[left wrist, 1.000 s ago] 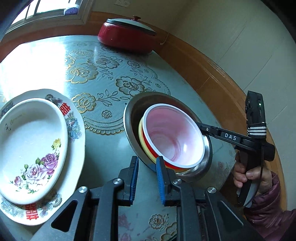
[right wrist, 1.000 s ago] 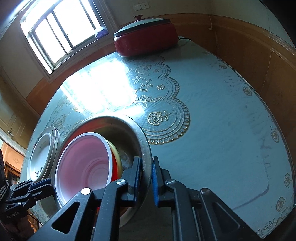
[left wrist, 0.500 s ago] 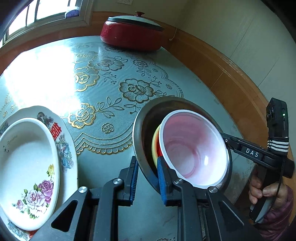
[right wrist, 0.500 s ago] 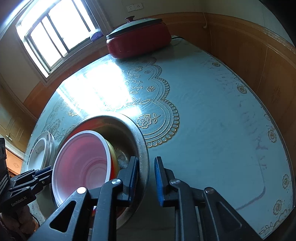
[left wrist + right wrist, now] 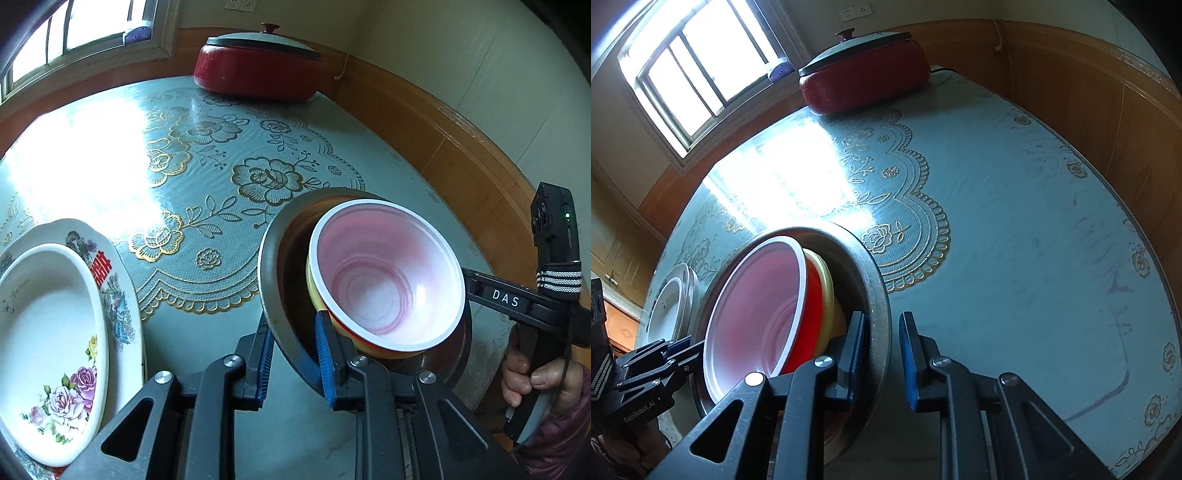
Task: Organize plates and bowls
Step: 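Grasp the rim of the steel bowl holding the nested bowls with the left gripper, then lift the steel bowl and carry it over the plate stack with the left gripper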
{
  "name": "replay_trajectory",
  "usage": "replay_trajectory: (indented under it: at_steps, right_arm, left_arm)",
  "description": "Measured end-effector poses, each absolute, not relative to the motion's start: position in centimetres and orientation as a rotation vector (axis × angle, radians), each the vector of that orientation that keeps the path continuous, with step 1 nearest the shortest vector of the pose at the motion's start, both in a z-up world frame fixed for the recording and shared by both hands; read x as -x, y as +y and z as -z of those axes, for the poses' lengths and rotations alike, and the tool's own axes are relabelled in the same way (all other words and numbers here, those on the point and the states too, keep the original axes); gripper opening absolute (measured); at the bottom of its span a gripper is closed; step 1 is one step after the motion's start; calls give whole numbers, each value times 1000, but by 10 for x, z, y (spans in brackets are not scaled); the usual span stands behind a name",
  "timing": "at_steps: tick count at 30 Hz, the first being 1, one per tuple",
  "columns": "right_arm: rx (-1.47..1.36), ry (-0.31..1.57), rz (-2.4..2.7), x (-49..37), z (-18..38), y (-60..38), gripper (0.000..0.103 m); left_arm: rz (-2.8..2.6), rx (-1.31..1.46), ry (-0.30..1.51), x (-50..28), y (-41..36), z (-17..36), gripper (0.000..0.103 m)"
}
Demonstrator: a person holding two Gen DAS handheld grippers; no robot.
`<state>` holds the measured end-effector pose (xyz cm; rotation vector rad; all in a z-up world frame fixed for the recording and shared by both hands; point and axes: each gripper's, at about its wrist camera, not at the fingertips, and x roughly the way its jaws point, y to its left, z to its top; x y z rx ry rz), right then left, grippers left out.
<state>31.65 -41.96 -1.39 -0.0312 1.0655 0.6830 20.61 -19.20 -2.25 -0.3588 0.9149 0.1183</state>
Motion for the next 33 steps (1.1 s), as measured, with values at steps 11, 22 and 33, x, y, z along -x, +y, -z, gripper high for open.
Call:
replay_trajectory:
  at_steps: [11,22,33]
  right_arm:
    - [8,1093,-674,-315,20,-417,18]
    - [0,1107,-660,-314,28,-414,18]
    - [2,1138,-656,-312,33,-416,20]
  left_arm:
    - [-115,327,902,-208,-194,26,27]
    - [-113,361,881,-202,-188,29,32]
    - [-67,396,855,-194,-189,27,26]
